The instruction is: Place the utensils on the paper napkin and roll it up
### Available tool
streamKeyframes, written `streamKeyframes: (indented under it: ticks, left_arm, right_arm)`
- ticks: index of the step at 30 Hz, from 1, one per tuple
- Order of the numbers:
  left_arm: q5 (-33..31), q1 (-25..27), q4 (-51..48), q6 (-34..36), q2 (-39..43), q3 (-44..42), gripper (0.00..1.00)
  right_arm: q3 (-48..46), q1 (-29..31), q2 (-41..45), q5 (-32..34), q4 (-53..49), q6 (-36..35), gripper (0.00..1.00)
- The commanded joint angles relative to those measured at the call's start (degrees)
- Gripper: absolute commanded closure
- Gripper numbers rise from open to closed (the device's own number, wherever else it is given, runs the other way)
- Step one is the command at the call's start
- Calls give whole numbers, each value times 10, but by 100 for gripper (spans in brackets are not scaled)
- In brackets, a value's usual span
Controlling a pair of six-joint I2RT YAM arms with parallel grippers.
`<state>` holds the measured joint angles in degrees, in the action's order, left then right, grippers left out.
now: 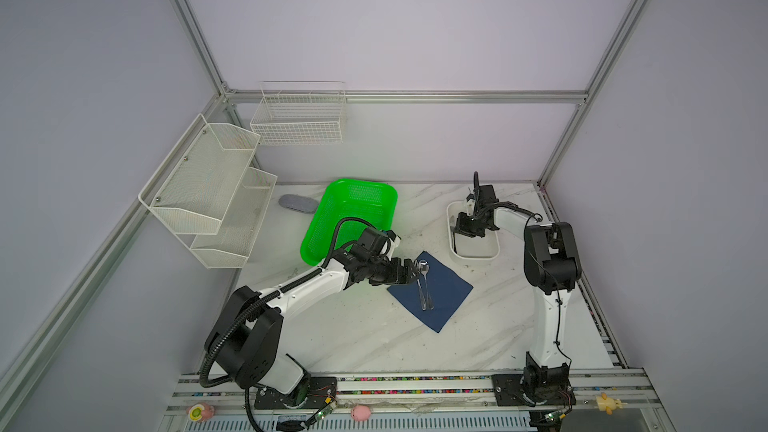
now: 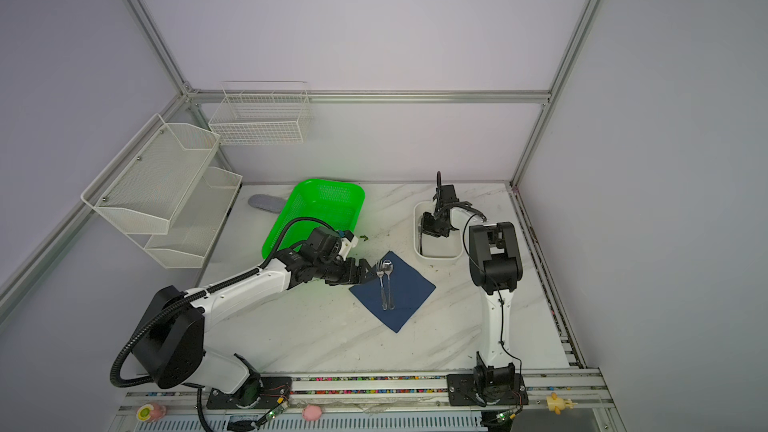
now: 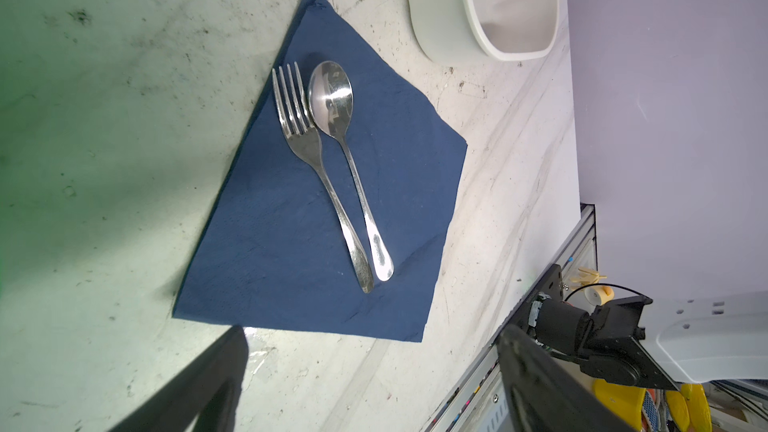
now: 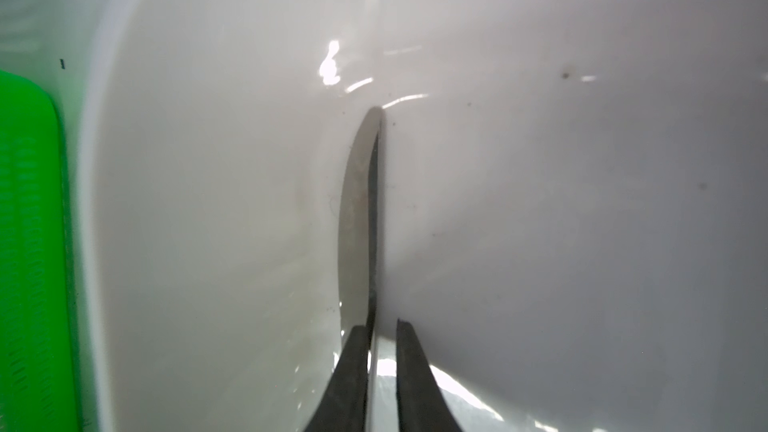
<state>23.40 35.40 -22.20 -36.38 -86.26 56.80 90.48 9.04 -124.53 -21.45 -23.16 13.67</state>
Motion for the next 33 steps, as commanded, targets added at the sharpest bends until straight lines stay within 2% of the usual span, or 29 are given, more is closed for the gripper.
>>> streamKeyframes:
  ticks: [1,8,19,28,33]
  left_arm:
    - [6,3,0,1,-1,62,7]
    - [5,6,-3,1,-8,69,7]
    - [2,8,-4,1,-16,71,7]
    - [1,11,-4,0,-19,74,7]
    - [0,12,-6,0,-18,76,7]
  right_arm:
    - [-4,-10,-6,-1,4,19,79]
    - [-6,-16,-23,-75,34,25,76]
    - [-25,-15,-50,-139,78,39,78]
    - [-53,-15,-43,-182,133,69,87]
    - [-60,-15,-35,-183,146,75,93]
